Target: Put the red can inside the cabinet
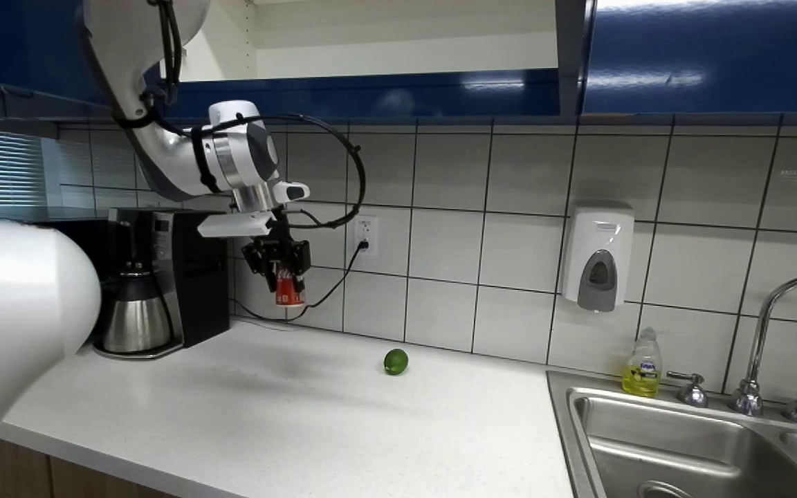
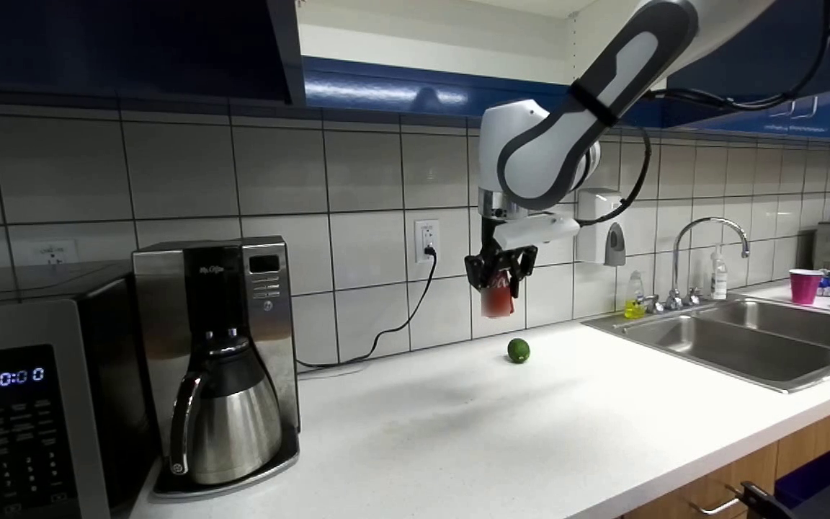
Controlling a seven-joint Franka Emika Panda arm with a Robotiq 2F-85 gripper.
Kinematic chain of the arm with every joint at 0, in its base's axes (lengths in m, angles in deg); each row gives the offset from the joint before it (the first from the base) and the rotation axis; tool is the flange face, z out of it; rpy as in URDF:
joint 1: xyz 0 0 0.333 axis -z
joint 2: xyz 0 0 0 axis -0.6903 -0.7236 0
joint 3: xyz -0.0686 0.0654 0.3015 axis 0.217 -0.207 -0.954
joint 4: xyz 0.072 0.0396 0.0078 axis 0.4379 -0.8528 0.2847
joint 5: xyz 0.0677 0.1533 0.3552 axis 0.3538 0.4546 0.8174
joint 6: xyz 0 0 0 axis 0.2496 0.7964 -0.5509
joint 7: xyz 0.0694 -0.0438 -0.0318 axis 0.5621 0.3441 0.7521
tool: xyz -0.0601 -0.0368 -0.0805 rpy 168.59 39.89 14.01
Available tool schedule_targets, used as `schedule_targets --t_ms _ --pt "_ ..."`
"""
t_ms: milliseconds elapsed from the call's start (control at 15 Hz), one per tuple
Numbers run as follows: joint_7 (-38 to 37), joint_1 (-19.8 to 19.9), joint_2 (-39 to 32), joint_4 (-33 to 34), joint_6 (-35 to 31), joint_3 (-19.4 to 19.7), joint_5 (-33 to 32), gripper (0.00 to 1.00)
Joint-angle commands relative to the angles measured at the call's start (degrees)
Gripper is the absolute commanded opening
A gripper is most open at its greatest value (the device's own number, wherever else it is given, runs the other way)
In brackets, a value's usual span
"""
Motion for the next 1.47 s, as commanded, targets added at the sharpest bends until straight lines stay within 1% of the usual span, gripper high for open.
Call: schedule_targets --t_ms 0,200,400,467,600,733,867,1200,1400 --pt "-3.0 13.0 9.2 -0.9 7.9 -15.4 -2.3 0.37" --pt "-1.9 24.4 13.6 -1.6 11.9 -28.3 1.2 0.37" --pt "0.4 36.6 16.6 -1.8 14.0 -41.0 7.2 0.37" --pt "1.2 39.9 17.5 -1.6 14.4 -44.4 9.5 0.37" --pt "1.9 44.5 19.4 -1.0 15.3 -49.0 12.8 0.37" --pt "2.6 47.6 21.0 0.0 16.7 -52.1 14.9 0.37" --pt "2.9 49.8 22.5 0.9 17.7 -54.1 16.2 0.37" --pt "3.4 53.1 25.5 4.7 22.2 -56.4 17.8 0.37" --pt "3.6 54.3 26.1 7.6 25.1 -57.1 17.8 0.37"
